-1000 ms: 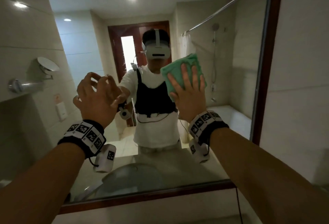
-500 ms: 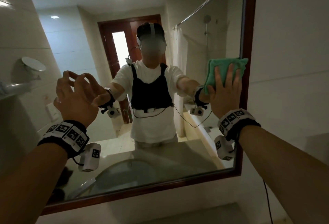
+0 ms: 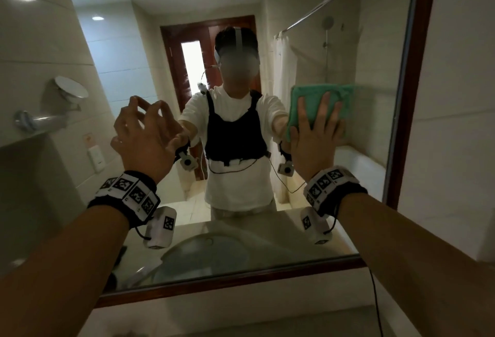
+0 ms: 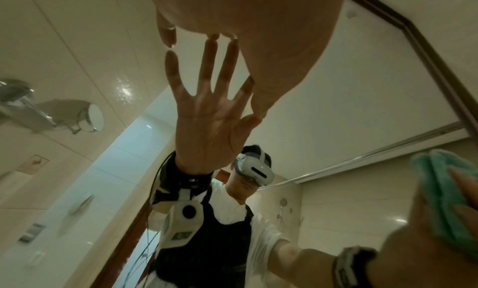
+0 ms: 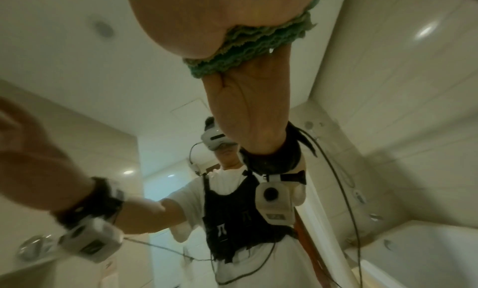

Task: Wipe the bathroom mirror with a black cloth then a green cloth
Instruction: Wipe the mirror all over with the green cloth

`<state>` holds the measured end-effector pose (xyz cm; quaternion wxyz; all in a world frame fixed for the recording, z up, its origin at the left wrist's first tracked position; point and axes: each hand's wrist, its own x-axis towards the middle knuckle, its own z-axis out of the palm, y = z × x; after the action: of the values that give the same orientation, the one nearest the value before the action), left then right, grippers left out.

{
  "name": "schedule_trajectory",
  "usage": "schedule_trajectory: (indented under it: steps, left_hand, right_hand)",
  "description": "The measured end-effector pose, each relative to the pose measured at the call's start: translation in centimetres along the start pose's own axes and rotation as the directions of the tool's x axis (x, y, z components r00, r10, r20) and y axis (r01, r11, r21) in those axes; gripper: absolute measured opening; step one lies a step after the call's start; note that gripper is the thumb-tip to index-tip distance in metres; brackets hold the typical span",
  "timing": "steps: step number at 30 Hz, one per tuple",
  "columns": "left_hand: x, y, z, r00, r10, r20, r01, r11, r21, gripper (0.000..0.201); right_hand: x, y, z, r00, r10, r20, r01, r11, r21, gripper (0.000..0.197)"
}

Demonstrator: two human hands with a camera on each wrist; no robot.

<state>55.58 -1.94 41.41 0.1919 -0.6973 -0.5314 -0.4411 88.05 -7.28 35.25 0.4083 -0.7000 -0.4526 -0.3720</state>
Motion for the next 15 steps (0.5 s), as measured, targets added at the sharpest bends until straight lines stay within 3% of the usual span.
schedule_trajectory:
  steps: [4,9,15]
  left_hand:
    - [0.2,-1.0,-0.3,0.998,0.059,0.034,-0.059,0.998,0.012,0.079]
    - [0.4,-2.2,-1.0,0.988,0.133,0.084,-0.135,0.991,0.018,0.088]
    - [0.6,-3.1,-1.1,0.98,0.166,0.112,-0.163,0.986,-0.038,0.069]
  right_hand:
    - [-0.9,-5.9,0.5,0.983,-0.181,0.008,0.181,0.983,0.016,0.06]
    - [-3.1,-14.5,1.7,0.911,-0.411,0.028,0.411,0.911,0.033,0.069]
    - [-7.3,-19.8,3.2,0.834,-0.551,0.032,0.548,0.834,0.067,0.065]
